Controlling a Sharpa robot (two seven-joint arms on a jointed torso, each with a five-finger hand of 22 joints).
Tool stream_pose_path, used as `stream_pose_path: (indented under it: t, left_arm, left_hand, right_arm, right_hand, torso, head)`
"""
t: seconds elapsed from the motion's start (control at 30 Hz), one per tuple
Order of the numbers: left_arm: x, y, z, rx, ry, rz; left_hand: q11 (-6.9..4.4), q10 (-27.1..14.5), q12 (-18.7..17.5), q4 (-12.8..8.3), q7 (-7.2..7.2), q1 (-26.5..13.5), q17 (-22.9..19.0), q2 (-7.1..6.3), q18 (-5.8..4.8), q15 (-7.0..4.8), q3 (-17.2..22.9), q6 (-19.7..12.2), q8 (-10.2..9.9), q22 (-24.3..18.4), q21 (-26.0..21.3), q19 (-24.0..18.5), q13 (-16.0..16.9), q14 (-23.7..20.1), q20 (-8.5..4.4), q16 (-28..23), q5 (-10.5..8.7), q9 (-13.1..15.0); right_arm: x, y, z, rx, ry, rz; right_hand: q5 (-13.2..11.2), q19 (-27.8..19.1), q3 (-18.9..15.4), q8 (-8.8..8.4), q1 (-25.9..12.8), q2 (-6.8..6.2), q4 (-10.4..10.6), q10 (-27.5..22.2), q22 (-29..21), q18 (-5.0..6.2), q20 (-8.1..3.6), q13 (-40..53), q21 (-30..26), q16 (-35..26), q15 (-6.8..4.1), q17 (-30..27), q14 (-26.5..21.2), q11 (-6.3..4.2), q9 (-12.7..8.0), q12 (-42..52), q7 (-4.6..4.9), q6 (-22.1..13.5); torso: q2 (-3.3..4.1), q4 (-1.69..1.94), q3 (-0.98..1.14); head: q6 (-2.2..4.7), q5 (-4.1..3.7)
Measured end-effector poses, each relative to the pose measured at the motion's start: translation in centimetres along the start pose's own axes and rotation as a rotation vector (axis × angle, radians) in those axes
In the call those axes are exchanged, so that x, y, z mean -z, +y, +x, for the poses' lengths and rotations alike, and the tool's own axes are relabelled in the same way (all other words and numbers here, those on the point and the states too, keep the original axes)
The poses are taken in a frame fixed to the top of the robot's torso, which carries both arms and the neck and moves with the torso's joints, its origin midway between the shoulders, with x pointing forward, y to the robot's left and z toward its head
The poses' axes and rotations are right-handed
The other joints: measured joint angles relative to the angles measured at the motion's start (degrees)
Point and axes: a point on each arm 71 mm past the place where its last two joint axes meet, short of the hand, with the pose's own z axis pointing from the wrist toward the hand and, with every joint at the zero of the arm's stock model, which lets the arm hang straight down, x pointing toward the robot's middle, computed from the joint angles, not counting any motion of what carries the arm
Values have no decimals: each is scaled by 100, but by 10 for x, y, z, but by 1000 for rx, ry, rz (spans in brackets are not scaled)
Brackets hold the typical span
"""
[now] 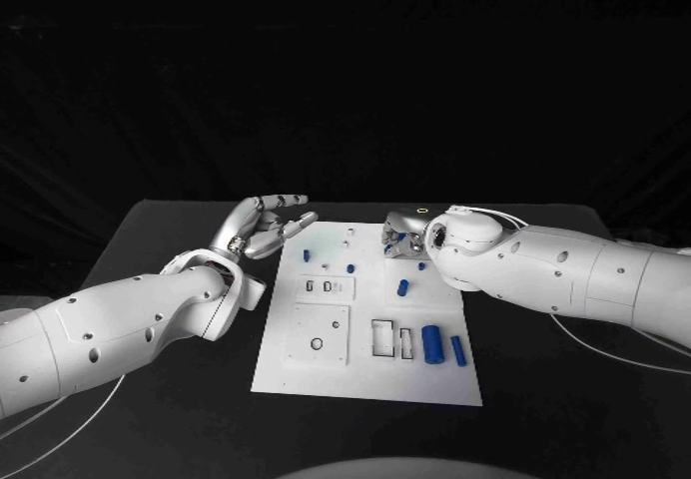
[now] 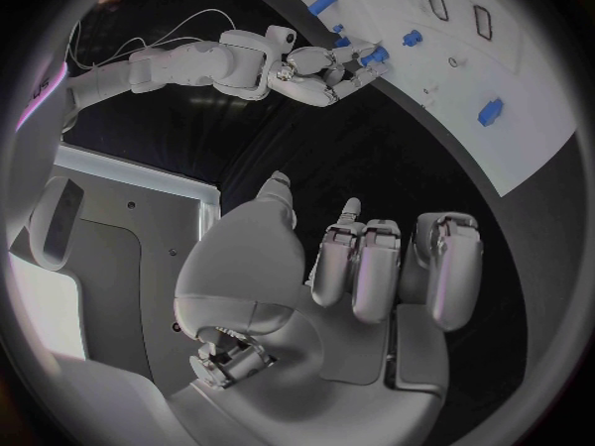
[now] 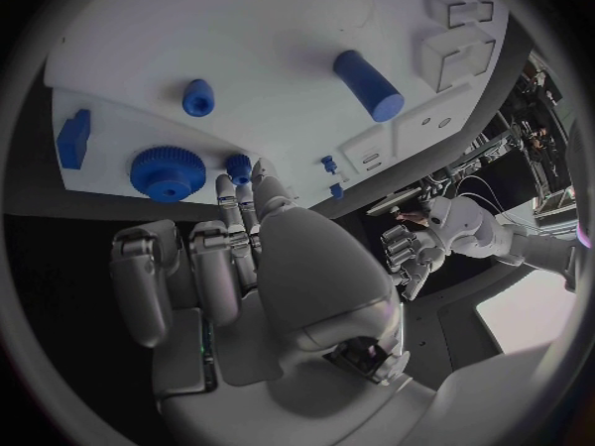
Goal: Assemble the parts on the task board
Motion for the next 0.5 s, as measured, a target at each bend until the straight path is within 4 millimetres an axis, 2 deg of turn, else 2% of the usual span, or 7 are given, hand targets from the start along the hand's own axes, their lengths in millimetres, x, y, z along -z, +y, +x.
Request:
stream_pose_path:
  t: [0.07,0.2,0.4,0.47,0.5]
  left_arm:
    - [0,0,0,0,0,0]
    - [0,0,0,0,1,0]
    - [0,0,0,1,4,1]
    - [0,1,0,1,5,1]
    - [-1,1,0,1,6,1]
  left_hand:
    - [-43,17,-82,3,-36,44,0,33,0,-17,-65,259,36,0,0,23,0,-11,-27,0,0,37]
    - [-174,-76,-605,-4,-125,116,-1,93,0,-106,-192,611,148,0,0,8,0,-19,-97,0,0,105]
    - [-232,-160,-825,3,-208,170,-1,147,1,-177,-288,875,211,0,0,11,-9,-7,-156,0,0,165]
    - [-271,-251,-949,-9,-246,201,-1,178,1,-188,-344,998,259,-1,-68,21,-166,-4,-186,0,0,197]
    - [-280,-360,-1079,-5,-265,201,-1,178,48,-208,-373,1039,259,-1,-127,-67,-344,-19,-218,0,0,208]
  right_arm:
    - [0,0,1,1,6,4]
    - [-1,-1,3,3,17,11]
    - [-1,-1,4,4,24,18]
    - [-1,-1,4,4,24,20]
    - [-1,-1,4,4,25,20]
  right_hand:
    - [0,-18,0,0,0,0,0,0,0,0,23,0,0,0,0,0,0,0,0,-6,0,0]
    - [0,0,53,0,32,32,-7,0,0,0,42,0,0,0,0,0,0,0,0,-44,0,0]
    - [1,0,126,-16,83,84,-16,32,-1,0,42,-1,0,0,0,5,0,-32,0,-88,32,32]
    - [0,0,154,-22,90,90,-24,51,-1,0,41,-3,0,0,0,5,0,-52,0,-89,32,32]
    - [0,0,165,-22,90,90,-23,52,-1,0,41,-3,0,0,0,5,0,-52,0,-89,32,32]
  torso:
    - [0,-1,1]
    - [0,-2,1]
    - [2,-1,2]
    - [2,-1,2]
    - [2,0,2]
  head:
    - [-7,-1]
    - [-15,8]
    - [-12,17]
    - [-9,19]
    - [-9,22]
